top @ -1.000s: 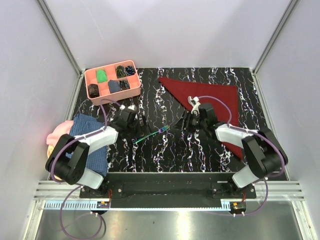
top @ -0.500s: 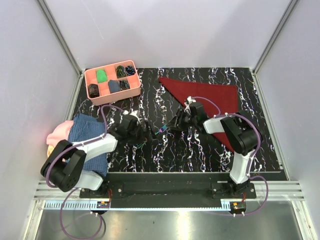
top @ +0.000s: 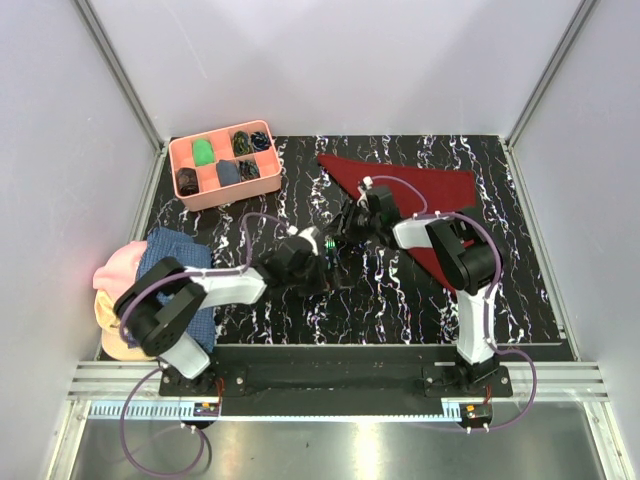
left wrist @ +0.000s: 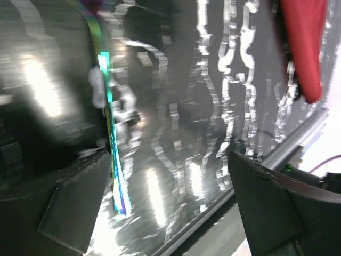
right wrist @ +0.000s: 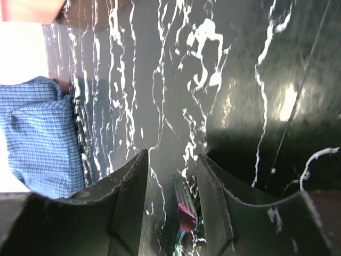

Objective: Fold the napkin, place the utensils inside, and roll it up
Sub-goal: Grab a utensil with the right arm

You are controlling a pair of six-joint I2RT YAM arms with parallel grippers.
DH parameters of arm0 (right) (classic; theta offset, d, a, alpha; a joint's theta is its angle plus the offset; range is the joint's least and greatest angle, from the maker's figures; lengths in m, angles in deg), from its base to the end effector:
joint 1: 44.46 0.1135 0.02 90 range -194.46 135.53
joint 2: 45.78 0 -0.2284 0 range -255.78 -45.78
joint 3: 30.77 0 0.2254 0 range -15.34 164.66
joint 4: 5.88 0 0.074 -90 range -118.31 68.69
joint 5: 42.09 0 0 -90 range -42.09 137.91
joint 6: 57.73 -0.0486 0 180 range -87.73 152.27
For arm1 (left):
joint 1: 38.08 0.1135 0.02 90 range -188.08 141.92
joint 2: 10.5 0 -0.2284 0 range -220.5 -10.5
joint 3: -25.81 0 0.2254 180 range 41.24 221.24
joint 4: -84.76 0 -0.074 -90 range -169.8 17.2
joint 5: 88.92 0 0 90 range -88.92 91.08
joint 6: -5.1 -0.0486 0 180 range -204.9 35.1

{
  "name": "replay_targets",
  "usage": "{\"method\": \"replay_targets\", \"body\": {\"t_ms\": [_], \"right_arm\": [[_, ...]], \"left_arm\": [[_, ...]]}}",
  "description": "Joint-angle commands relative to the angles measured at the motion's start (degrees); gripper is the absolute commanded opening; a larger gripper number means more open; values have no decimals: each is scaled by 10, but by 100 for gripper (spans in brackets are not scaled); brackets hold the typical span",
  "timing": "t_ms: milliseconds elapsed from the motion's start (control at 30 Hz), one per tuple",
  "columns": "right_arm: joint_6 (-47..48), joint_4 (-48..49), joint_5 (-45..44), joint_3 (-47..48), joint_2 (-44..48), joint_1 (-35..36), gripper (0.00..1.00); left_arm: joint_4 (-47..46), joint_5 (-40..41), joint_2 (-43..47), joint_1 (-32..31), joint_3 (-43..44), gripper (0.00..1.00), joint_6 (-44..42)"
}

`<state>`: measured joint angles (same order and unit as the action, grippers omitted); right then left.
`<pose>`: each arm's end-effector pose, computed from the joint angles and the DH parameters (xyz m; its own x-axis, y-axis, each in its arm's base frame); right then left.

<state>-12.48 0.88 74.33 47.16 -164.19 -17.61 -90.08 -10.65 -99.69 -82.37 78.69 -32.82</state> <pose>0.3452 0.1990 0.1028 -0.8690 0.2668 -0.4168 -0.1731 0.6253 0.7610 0.2003 -0.2092 0.1279 -0.9167 -0.1848 -0.3543 0.1132 0.7301 -0.6738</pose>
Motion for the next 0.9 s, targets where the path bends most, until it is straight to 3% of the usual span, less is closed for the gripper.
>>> {"method": "replay_targets", "body": {"t_ms": [0,200,333,433,567,700,867], "right_arm": [[59,-80,-31,63,-1,0,50],[129,-158,-53,62,63,-49,50],[207,-256,-52,59,127,-51,49],[234,-292,-43,38,164,-44,47],[284,-349,-85,38,183,5,45],[304,-411,-136,75,155,63,44],[318,-446,-195,92,131,117,44]], "left_arm": [[-76,-18,-48,-36,43,99,44],[-77,-14,-43,-41,63,99,52],[72,2,45,-7,92,99,-36],[185,8,150,64,97,99,-107],[298,-2,266,219,126,99,-206],[387,-34,249,315,184,99,-297],[388,-88,234,388,203,99,-314]]}}
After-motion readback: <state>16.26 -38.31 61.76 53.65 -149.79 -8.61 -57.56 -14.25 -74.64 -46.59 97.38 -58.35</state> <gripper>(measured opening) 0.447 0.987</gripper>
